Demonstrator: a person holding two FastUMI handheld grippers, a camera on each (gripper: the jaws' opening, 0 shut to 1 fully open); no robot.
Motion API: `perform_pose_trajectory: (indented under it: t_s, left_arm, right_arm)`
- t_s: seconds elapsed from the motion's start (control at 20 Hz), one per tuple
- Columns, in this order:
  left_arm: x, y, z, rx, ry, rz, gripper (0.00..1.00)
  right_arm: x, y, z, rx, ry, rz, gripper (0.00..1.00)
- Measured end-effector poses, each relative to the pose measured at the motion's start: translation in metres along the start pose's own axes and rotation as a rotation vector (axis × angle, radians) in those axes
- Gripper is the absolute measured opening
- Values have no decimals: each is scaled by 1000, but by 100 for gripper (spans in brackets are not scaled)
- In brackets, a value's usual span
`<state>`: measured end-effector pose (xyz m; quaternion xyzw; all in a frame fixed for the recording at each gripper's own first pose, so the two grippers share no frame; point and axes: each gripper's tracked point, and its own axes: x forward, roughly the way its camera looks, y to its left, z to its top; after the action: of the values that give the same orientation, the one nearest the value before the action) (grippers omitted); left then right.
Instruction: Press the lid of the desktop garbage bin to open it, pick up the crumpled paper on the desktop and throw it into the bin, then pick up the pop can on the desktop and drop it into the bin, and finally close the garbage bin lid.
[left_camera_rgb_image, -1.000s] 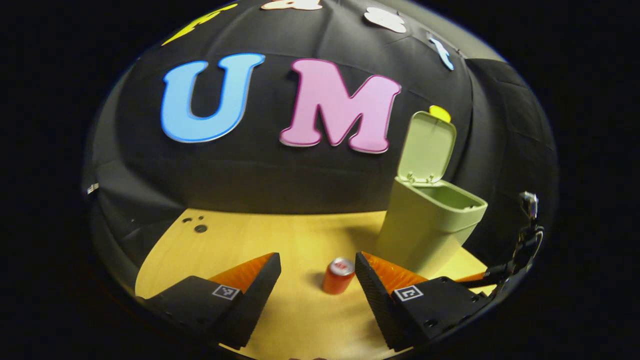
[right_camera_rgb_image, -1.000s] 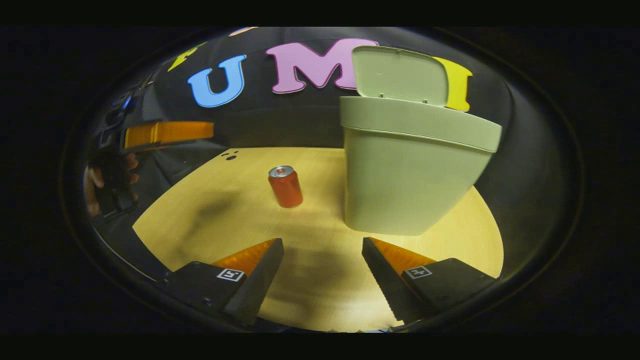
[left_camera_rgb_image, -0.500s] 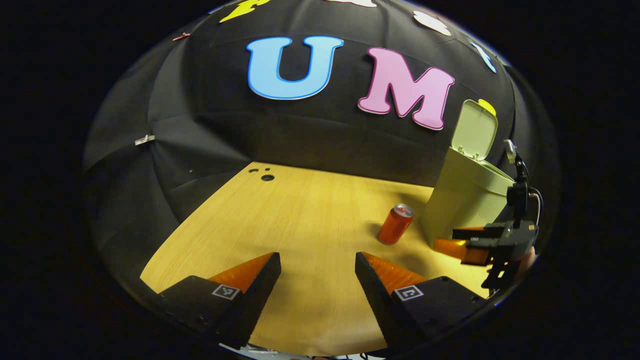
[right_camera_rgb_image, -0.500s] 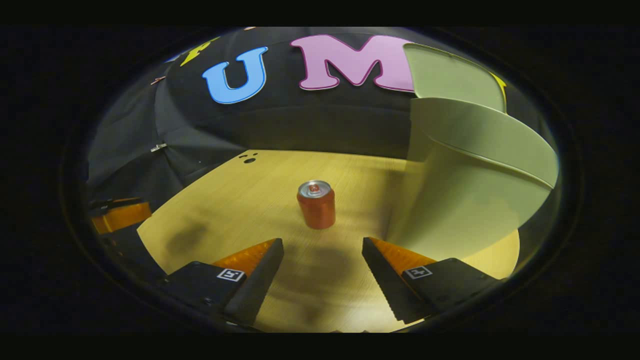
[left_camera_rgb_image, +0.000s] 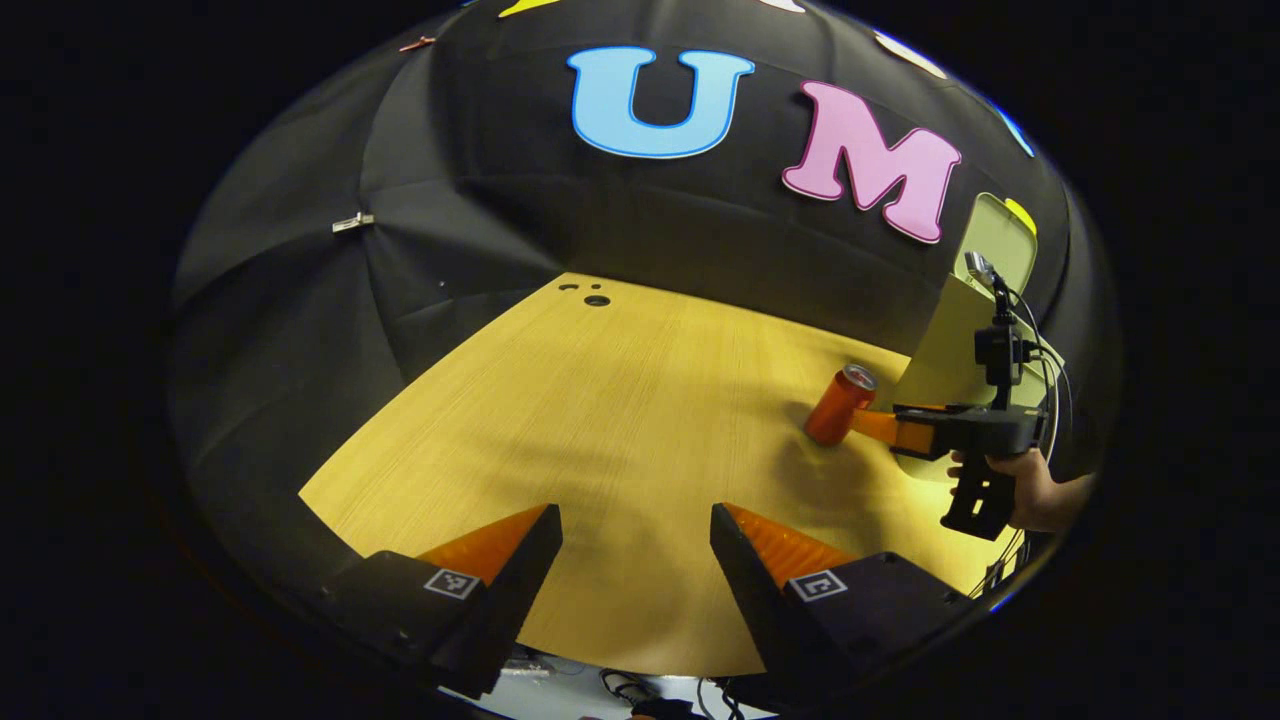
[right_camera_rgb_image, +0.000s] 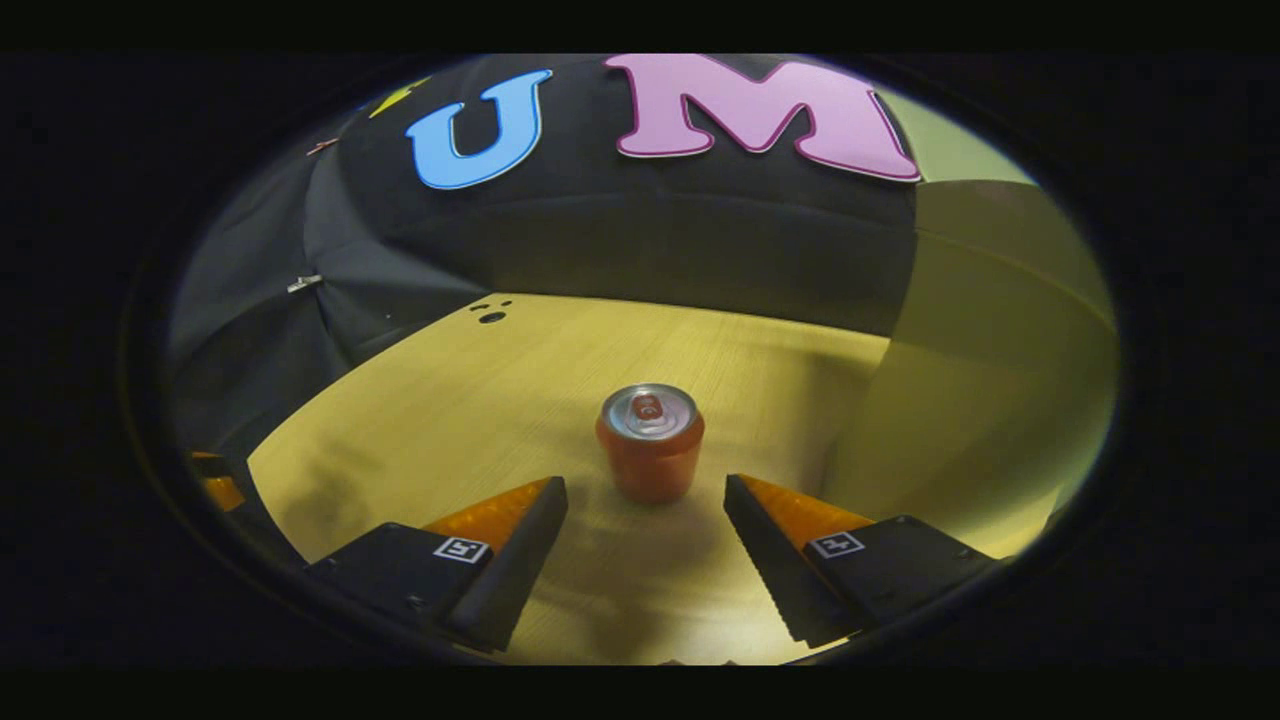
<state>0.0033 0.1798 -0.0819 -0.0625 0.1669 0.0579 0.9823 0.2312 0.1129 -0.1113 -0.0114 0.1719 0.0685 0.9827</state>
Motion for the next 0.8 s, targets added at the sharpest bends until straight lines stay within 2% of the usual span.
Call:
perform_pose_trajectory:
  t_s: [0.45, 0.8]
  left_arm:
    - [18, -4, -6, -11, 38, 6, 96]
    - [23, -14, -10, 6, 52, -20, 96]
  right_arm:
    - [55, -7, 9, -6, -12, -37, 99]
    - [71, -7, 5, -11, 1, -52, 99]
